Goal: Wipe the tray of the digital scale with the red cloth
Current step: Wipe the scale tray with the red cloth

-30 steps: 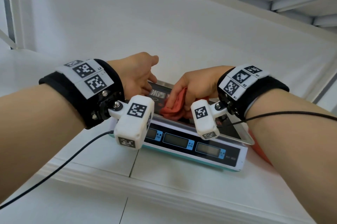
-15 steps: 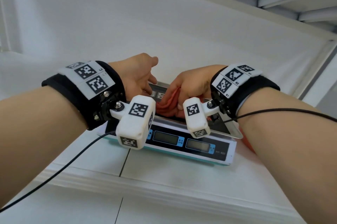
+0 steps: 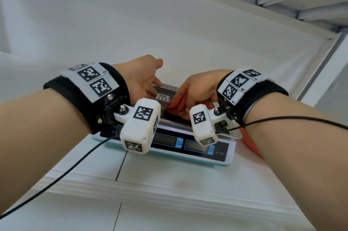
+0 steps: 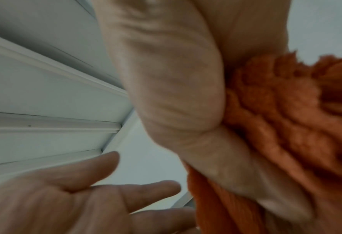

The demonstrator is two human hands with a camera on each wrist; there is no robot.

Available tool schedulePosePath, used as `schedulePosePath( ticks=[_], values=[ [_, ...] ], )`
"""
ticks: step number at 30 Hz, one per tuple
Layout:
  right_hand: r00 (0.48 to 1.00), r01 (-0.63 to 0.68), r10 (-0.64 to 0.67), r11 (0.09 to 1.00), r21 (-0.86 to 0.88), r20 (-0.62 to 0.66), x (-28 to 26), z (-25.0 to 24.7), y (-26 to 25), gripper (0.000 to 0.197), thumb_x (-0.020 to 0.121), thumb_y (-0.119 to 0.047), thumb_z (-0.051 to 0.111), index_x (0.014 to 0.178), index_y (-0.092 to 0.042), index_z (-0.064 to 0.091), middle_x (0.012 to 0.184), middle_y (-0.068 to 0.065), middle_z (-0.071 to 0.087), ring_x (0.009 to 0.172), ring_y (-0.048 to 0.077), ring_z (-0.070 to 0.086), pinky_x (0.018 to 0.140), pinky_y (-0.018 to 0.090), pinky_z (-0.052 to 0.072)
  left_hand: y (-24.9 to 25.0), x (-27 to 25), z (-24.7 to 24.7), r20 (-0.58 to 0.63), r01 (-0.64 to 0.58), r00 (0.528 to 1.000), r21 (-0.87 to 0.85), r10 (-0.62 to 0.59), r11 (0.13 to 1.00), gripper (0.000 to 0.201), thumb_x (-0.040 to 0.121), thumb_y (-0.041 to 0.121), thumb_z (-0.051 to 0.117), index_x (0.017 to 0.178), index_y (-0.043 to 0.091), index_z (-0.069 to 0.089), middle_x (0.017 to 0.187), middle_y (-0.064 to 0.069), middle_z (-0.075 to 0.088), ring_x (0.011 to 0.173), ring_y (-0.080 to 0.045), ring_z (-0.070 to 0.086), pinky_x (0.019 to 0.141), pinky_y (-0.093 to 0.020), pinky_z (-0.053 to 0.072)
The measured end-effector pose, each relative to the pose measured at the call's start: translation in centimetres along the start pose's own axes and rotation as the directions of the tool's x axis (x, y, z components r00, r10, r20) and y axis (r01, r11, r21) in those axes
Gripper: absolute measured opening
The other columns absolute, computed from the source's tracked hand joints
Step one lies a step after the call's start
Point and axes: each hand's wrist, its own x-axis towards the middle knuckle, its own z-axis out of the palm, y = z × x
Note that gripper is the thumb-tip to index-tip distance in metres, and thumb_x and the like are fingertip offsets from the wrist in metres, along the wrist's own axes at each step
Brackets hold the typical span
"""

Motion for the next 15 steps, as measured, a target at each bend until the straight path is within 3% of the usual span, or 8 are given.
schedulePosePath(
  ticks=[3, 6, 11, 12, 15],
  values=[
    [0.997, 0.064, -0.067, 0.993, 0.096, 0.033, -0.9, -0.1, -0.5, 0.038, 0.079, 0.011, 0.068, 0.102, -0.017, 0.079, 0.106, 0.003, 0.079, 0.112, 0.022, 0.07, 0.099, 0.042, 0.054, 0.1, 0.0, 0.4, 0.01, 0.0, 1.0, -0.002, 0.0, 1.0, 0.077, 0.097, 0.058, 0.028, 0.151, 0.003, 0.022, 0.156, -0.027, 0.015, 0.145, -0.037, 0.015, 0.111, -0.051, 0.021],
    [0.991, 0.012, 0.008, 0.988, 0.156, -0.131, -0.9, -1.1, 1.0, 0.037, 0.081, 0.013, 0.063, 0.104, -0.012, 0.077, 0.103, 0.003, 0.079, 0.104, 0.021, 0.073, 0.089, 0.04, 0.059, 0.0, -0.3, 0.6, 0.009, -0.002, 1.0, 0.0, 0.002, 1.0, 0.076, 0.098, 0.058, 0.027, 0.15, 0.002, 0.022, 0.156, -0.027, 0.015, 0.145, -0.037, 0.015, 0.105, -0.049, 0.028],
    [0.954, -0.239, 0.194, 0.953, -0.188, -0.23, -1.5, -1.3, 3.3, 0.026, 0.084, -0.009, 0.072, 0.108, -0.018, 0.076, 0.103, 0.003, 0.077, 0.097, 0.022, 0.072, 0.089, 0.04, 0.059, 0.0, -0.7, 0.5, 0.005, 0.006, 1.0, -0.004, -0.006, 1.0, 0.075, 0.098, 0.057, 0.028, 0.152, 0.004, 0.022, 0.157, -0.026, 0.016, 0.144, -0.037, 0.017, 0.091, -0.05, 0.036],
    [0.954, -0.253, 0.197, 0.933, -0.254, -0.228, -1.6, -1.0, 3.2, 0.025, 0.085, -0.015, 0.073, 0.109, -0.019, 0.075, 0.103, 0.003, 0.077, 0.095, 0.021, 0.072, 0.087, 0.038, 0.059, 0.0, -0.6, 0.6, 0.0, 0.007, 1.0, 0.0, -0.007, 1.0, 0.075, 0.098, 0.057, 0.028, 0.151, 0.004, 0.022, 0.157, -0.026, 0.016, 0.144, -0.037, 0.017, 0.09, -0.049, 0.036],
    [0.967, -0.219, 0.149, 0.9, -0.376, -0.205, -2.1, 0.0, 1.8, 0.029, 0.084, -0.025, 0.075, 0.113, -0.02, 0.073, 0.112, 0.003, 0.075, 0.105, 0.022, 0.07, 0.096, 0.04, 0.056, 0.0, -0.4, 0.8, -0.004, 0.007, 1.0, 0.019, -0.007, 1.0, 0.076, 0.098, 0.057, 0.028, 0.151, 0.004, 0.023, 0.156, -0.027, 0.017, 0.144, -0.038, 0.017, 0.099, -0.05, 0.033]
  ],
)
